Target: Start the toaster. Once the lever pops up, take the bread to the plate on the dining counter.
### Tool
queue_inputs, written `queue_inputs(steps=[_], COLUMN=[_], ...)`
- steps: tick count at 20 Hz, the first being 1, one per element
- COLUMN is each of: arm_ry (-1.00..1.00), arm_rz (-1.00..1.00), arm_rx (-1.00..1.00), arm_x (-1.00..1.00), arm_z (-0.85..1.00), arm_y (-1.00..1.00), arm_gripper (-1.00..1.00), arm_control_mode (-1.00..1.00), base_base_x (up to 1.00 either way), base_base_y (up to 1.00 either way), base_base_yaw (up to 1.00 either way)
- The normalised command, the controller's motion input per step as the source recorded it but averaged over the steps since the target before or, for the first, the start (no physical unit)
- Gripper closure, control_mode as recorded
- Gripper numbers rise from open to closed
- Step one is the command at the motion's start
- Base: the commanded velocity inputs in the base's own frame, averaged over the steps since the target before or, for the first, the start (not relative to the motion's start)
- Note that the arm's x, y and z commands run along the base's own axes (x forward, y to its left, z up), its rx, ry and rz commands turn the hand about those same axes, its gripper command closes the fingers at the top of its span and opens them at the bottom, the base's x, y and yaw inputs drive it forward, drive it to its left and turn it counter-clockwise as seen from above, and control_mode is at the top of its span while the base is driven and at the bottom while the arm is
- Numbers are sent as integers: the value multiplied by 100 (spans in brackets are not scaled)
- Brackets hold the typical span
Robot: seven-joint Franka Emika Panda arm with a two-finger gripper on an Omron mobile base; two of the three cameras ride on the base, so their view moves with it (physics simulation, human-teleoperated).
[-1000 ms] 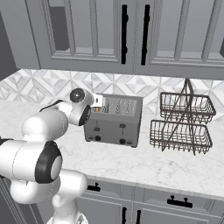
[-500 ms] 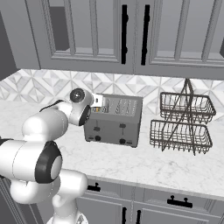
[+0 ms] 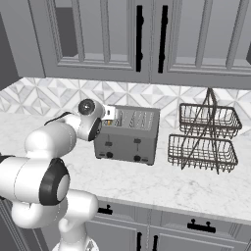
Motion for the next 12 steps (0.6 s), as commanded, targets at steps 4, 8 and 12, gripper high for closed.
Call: queue_inputs(steps=[4,8,12], arm_ry=[0,0,0], arm_rz=[0,0,0], arm_rx=[0,0,0], arm_x=[0,0,0], arm_z=[0,0,0], arm_y=[0,0,0], arm_gripper=[-100,-100,-100], arm_control_mode=[-100,-100,-100], base_base_x=[0,0,0], base_base_y=[0,0,0], base_base_yaw=[0,0,0])
